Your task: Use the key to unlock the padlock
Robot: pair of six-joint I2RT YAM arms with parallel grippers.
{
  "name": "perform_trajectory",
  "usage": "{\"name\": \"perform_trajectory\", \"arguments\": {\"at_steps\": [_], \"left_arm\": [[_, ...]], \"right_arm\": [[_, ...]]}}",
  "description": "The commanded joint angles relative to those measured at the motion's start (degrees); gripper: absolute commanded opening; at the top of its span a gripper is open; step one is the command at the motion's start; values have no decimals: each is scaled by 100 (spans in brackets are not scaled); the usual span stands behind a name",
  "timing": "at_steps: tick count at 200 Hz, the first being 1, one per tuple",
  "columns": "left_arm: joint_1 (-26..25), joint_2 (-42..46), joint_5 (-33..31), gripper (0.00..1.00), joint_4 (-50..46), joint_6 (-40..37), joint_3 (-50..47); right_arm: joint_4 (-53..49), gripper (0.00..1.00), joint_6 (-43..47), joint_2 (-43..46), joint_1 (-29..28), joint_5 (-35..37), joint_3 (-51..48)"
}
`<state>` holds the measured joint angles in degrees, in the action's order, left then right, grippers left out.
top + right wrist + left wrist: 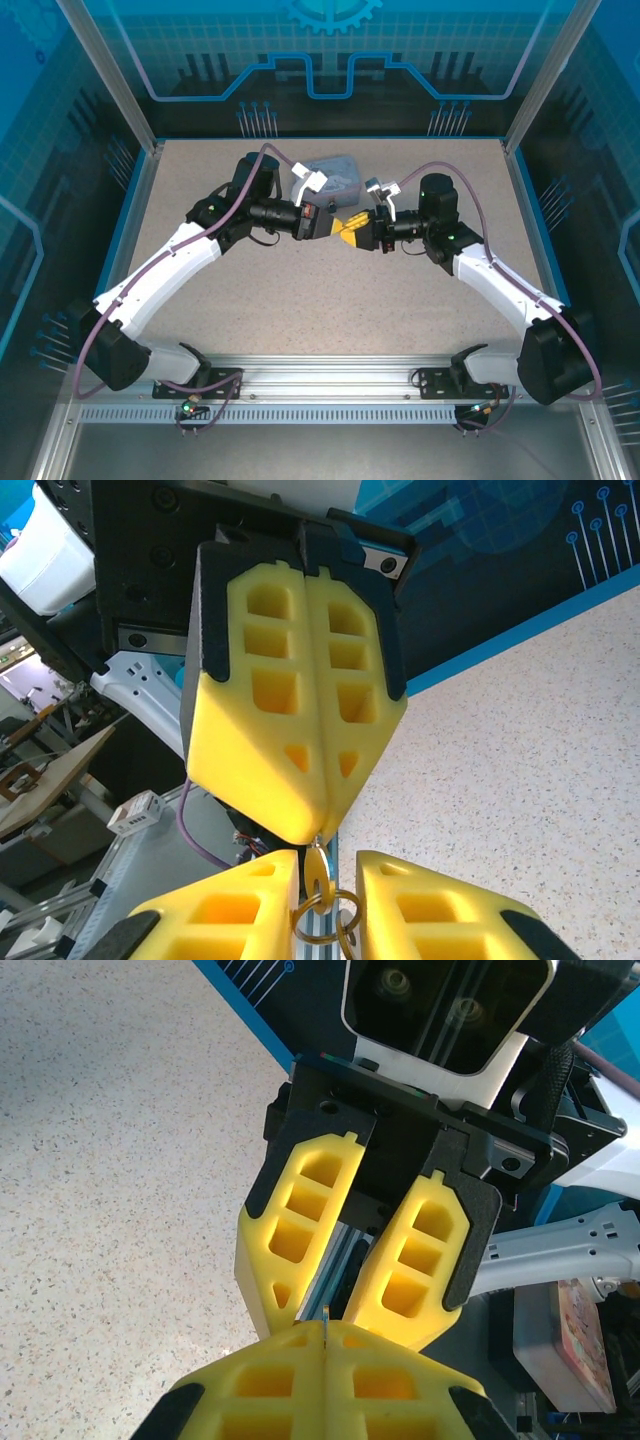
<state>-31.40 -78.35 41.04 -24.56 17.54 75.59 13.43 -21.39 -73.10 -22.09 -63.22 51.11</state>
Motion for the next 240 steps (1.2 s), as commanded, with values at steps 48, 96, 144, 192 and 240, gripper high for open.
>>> {"name": "perform_trajectory", "arguments": {"at_steps": [48,96,144,192,240], "left_arm": [[-34,-14,176,0,30,-171,-71],[-36,-31,177,0,38,-172,-63],[-38,-49,186,0,32,-177,-50],[-37,-80,212,0,94,-133,-52],[-35,-113,286,0,190,-97,-30]], "right_arm": [[70,17,-102,161,169,47,49],[-71,15,-18,195,214,15,39],[-60,15,-50,215,231,-21,23],[-85,0,-52,216,215,-28,30],[-181,12,-2,133,153,-39,48]]}}
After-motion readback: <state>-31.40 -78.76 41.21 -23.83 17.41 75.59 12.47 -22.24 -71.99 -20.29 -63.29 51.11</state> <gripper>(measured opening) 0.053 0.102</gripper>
